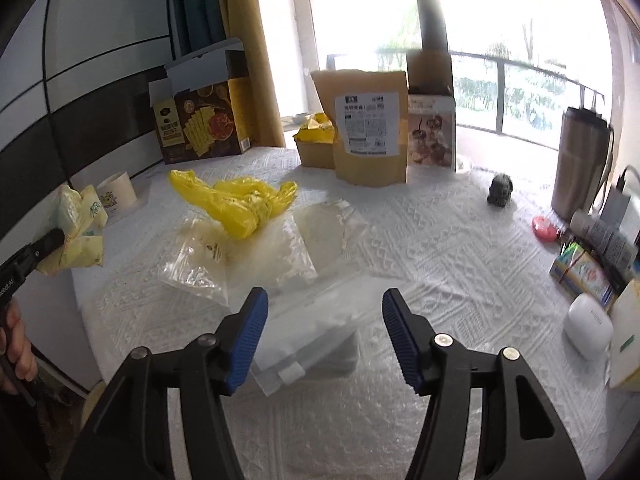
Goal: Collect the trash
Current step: 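Grasp the clear plastic bag with the right tool while the left tool holds the printed snack bag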
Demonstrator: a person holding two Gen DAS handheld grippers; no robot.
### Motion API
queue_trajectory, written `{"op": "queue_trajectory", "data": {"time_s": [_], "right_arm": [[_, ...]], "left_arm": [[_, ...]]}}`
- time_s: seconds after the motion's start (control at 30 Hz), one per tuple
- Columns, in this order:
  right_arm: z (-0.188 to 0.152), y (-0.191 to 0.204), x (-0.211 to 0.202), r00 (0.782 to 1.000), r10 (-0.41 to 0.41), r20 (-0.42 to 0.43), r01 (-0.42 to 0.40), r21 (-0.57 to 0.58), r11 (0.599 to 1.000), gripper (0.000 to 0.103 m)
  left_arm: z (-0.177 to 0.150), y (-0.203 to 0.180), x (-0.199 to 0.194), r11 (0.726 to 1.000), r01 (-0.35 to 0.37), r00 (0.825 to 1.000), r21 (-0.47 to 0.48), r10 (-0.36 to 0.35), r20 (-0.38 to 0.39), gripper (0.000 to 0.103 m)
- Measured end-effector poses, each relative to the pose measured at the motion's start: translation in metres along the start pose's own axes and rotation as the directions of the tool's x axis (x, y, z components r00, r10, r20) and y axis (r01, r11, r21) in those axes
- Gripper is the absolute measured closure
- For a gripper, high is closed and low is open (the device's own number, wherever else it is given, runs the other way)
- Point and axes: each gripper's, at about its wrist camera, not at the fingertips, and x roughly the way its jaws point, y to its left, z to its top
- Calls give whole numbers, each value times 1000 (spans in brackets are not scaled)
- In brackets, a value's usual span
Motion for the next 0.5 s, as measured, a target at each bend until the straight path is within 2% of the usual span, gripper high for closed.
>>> {"op": "queue_trajectory", "data": {"time_s": [0.07,0.13,0.27,0.37,0.43,0.5], "right_arm": [[4,23,-3,999,-13,43,17,-92,996,46],[7,45,1,998,44,41,-37,-161,986,46],[5,90,28,990,143,-13,-141,-279,950,46],[4,112,53,983,160,-87,-179,-320,930,46],[8,119,56,984,160,-76,-176,-336,925,47],[11,122,64,984,151,-96,-175,-338,925,59]], "left_arm": [[-2,7,-1,1000,-9,1000,-27,9,3,99],[-5,12,-4,999,-15,1000,-46,15,0,99],[-11,20,-10,997,-23,1000,-78,22,-10,99],[-13,24,-18,996,-29,1000,-86,28,-12,99],[-14,25,-22,995,-28,1000,-91,28,-11,99],[-16,26,-27,995,-27,1000,-95,26,-10,99]]}}
